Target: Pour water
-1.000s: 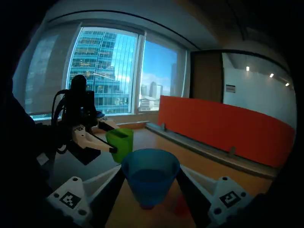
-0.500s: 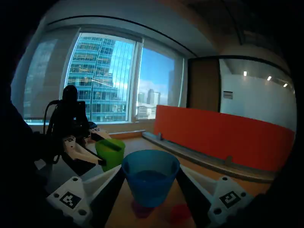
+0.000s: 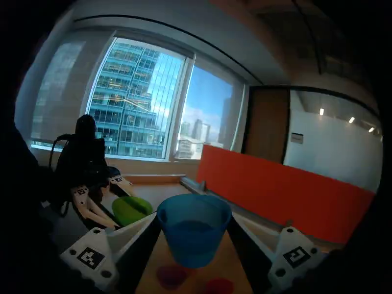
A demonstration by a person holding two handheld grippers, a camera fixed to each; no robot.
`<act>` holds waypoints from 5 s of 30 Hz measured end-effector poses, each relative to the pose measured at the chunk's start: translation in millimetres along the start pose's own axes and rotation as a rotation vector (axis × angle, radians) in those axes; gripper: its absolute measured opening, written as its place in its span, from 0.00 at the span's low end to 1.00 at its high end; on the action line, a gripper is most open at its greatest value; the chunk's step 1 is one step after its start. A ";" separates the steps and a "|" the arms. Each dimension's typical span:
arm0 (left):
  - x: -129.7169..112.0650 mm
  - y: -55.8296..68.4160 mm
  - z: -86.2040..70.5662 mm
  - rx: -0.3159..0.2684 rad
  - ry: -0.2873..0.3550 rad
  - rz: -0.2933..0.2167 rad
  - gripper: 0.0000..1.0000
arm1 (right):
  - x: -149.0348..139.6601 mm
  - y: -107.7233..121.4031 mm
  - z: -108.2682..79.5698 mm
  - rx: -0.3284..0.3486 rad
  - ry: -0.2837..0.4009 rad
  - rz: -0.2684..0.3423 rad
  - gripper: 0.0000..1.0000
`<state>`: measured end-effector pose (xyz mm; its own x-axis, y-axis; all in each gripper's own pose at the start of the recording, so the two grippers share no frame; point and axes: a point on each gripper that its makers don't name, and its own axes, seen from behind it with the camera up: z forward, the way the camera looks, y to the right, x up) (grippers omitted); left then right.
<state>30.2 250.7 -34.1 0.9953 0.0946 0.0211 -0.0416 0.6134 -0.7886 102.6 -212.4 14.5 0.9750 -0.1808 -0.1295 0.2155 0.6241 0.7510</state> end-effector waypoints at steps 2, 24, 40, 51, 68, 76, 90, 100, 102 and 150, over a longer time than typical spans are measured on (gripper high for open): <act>-0.1 1.4 0.4 -0.002 0.002 -0.002 0.85 | 5.1 0.5 2.5 0.004 0.003 -0.023 0.91; 1.1 15.0 3.5 -0.021 0.002 0.030 0.85 | 50.5 11.3 21.8 -0.002 0.027 -0.325 0.91; 3.2 19.7 7.0 -0.028 0.007 0.034 0.85 | 74.4 18.7 31.7 -0.018 0.022 -0.580 0.91; 4.2 22.8 7.0 -0.033 0.008 0.039 0.85 | 83.2 23.2 38.3 -0.035 0.012 -0.740 0.91; 6.4 22.4 8.0 -0.034 0.016 0.036 0.85 | 93.6 29.4 44.3 -0.056 0.004 -0.888 0.91; 6.9 23.7 8.0 -0.034 0.017 0.038 0.84 | 96.7 33.4 44.7 -0.065 0.001 -0.939 0.91; 7.5 24.7 9.2 -0.034 0.017 0.041 0.84 | 104.4 36.1 47.1 -0.076 0.000 -1.031 0.91; 6.5 23.6 9.5 -0.030 0.017 0.040 0.84 | 108.0 36.0 47.4 -0.077 -0.005 -1.086 0.91; 6.0 23.3 9.8 -0.030 0.017 0.039 0.84 | 108.4 36.4 47.2 -0.078 -0.006 -1.096 0.91; 5.7 21.8 13.3 -0.028 0.019 0.033 0.84 | 132.2 40.0 53.5 -0.114 -0.007 -1.291 0.91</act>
<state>33.8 275.1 -43.0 0.9949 0.0993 -0.0172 -0.0726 0.5882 -0.8054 237.2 -252.0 62.0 0.0597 -0.7006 -0.7110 0.9980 0.0577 0.0270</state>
